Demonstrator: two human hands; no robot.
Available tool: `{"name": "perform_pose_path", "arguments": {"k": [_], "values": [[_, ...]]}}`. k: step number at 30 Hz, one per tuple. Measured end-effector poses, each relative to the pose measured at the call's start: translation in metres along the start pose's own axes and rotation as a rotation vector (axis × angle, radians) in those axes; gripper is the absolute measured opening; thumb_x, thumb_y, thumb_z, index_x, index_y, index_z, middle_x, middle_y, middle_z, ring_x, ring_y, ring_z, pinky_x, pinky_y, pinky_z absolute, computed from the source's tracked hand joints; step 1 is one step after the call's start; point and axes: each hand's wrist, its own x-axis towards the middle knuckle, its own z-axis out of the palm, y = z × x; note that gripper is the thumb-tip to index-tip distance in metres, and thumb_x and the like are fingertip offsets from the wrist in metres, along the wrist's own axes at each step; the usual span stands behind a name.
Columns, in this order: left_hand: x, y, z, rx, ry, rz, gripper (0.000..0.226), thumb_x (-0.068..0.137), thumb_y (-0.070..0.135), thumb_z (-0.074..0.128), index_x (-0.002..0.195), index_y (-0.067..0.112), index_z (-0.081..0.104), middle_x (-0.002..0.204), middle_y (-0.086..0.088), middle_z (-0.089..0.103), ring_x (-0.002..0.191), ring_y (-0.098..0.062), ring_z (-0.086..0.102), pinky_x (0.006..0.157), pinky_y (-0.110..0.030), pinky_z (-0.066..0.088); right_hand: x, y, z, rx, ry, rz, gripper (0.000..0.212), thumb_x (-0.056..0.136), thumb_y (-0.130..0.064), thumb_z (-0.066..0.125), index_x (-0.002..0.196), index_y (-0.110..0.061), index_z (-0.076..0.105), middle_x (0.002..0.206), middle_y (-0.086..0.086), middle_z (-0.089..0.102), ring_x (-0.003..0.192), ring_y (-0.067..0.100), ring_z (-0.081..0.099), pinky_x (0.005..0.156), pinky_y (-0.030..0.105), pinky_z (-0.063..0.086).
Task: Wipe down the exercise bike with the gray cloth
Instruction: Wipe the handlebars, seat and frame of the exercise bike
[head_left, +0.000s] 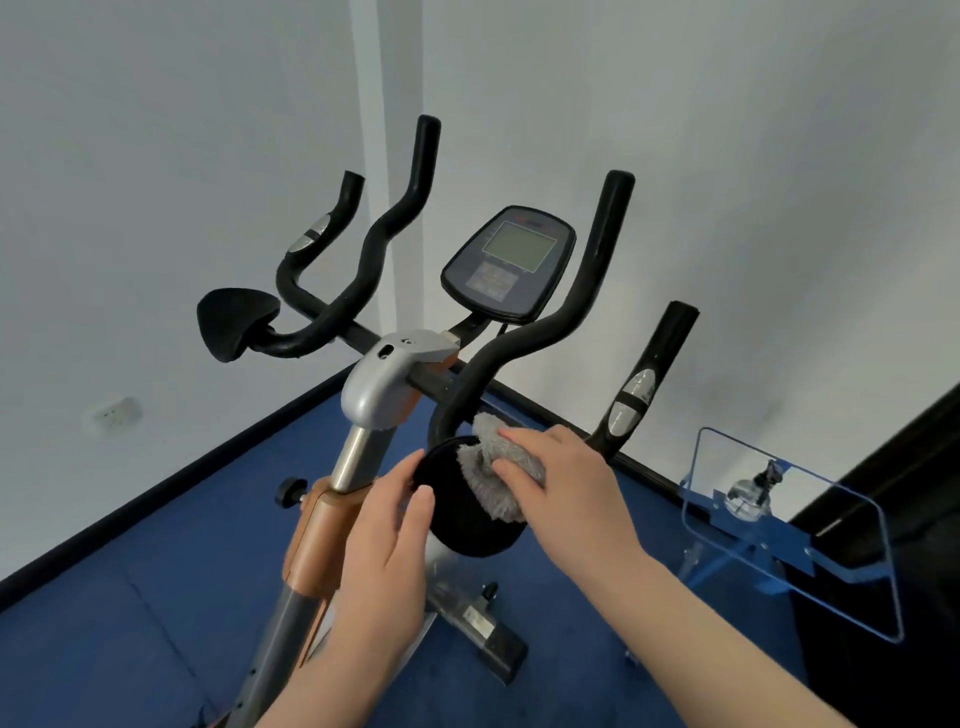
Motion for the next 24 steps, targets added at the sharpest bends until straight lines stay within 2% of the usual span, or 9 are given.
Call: {"name": "perform_pose_path", "arguments": {"k": [3,5,8,12,14,16,18,21,24], "values": [[0.006,-0.002,0.011,-0.012,-0.075,-0.044,0.034,0.09,0.039,0.046,0.124,0.042,0.048,0.119,0.031,0.054,0.116,0.012,0.046,0.101,-0.021,0.039,-0.013,0.012,-0.018,0.02,-0.05,0.079,0.02,0.086,-0.048,0.055,0.097,-0.037,0.068,0.083,-0.016,0.068,0.08,-0.001,0.06,0.076,0.028,0.051],[0.011,-0.005,0.023,0.086,-0.092,-0.001,0.039,0.091,0.036,0.045,0.13,0.037,0.043,0.13,0.023,0.047,0.125,0.005,0.038,0.107,-0.031,0.034,-0.014,0.02,-0.032,0.056,-0.045,0.111,0.018,0.084,-0.05,0.057,0.096,-0.042,0.068,0.085,-0.024,0.068,0.083,-0.006,0.06,0.076,0.025,0.051],[0.016,-0.008,0.044,0.255,-0.035,0.047,0.049,0.09,0.024,0.053,0.136,0.03,0.04,0.137,0.016,0.038,0.127,0.004,0.025,0.108,-0.031,0.025,0.001,0.029,-0.044,0.123,0.098,0.027,0.025,0.087,-0.043,0.058,0.111,-0.04,0.065,0.1,-0.023,0.064,0.093,-0.005,0.055,0.081,0.019,0.044],[0.017,-0.015,0.054,0.413,0.071,0.108,0.045,0.089,0.021,0.055,0.132,0.027,0.046,0.134,0.011,0.039,0.119,0.002,0.022,0.103,-0.032,0.026,0.019,0.044,-0.042,-0.396,0.012,-0.183,0.031,0.088,-0.041,0.059,0.117,-0.031,0.064,0.109,-0.008,0.062,0.107,0.015,0.051,0.095,0.03,0.031],[0.017,-0.017,0.055,0.445,0.077,0.103,0.044,0.089,0.027,0.05,0.133,0.031,0.043,0.134,0.015,0.036,0.119,0.002,0.023,0.1,-0.032,0.028,0.019,0.052,-0.038,-0.489,-0.058,-0.233,0.032,0.086,-0.04,0.063,0.114,-0.025,0.067,0.106,-0.006,0.067,0.105,0.018,0.057,0.105,0.036,0.032],[0.017,-0.019,0.056,0.499,0.077,0.102,0.047,0.089,0.033,0.042,0.136,0.033,0.04,0.136,0.015,0.033,0.122,-0.005,0.026,0.099,-0.032,0.027,0.023,0.052,-0.033,-0.541,-0.067,-0.299,0.028,0.083,-0.039,0.067,0.104,-0.021,0.07,0.09,-0.004,0.071,0.091,0.018,0.064,0.099,0.04,0.043],[0.016,-0.02,0.057,0.553,0.075,0.101,0.049,0.089,0.034,0.036,0.138,0.032,0.037,0.138,0.012,0.032,0.125,-0.013,0.029,0.103,-0.031,0.024,0.037,0.046,-0.025,-0.565,-0.121,-0.326,0.026,0.088,-0.041,0.057,0.099,-0.02,0.067,0.079,-0.003,0.069,0.079,0.02,0.064,0.082,0.034,0.046],[0.015,-0.022,0.059,0.598,0.069,0.092,0.049,0.09,0.033,0.033,0.14,0.032,0.034,0.141,0.01,0.029,0.129,-0.018,0.028,0.107,-0.033,0.023,0.068,0.034,-0.007,-0.406,-0.253,-0.186,0.034,0.095,-0.047,0.038,0.103,-0.022,0.061,0.085,0.001,0.069,0.081,0.024,0.062,0.07,0.034,0.042],[0.016,-0.021,0.059,0.613,0.07,0.093,0.048,0.091,0.034,0.032,0.14,0.033,0.033,0.142,0.01,0.029,0.13,-0.017,0.027,0.109,-0.035,0.023,0.092,0.018,0.01,-0.343,-0.313,-0.146,0.036,0.096,-0.046,0.038,0.097,-0.019,0.061,0.092,0.004,0.069,0.088,0.026,0.061,0.071,0.035,0.042]]}}
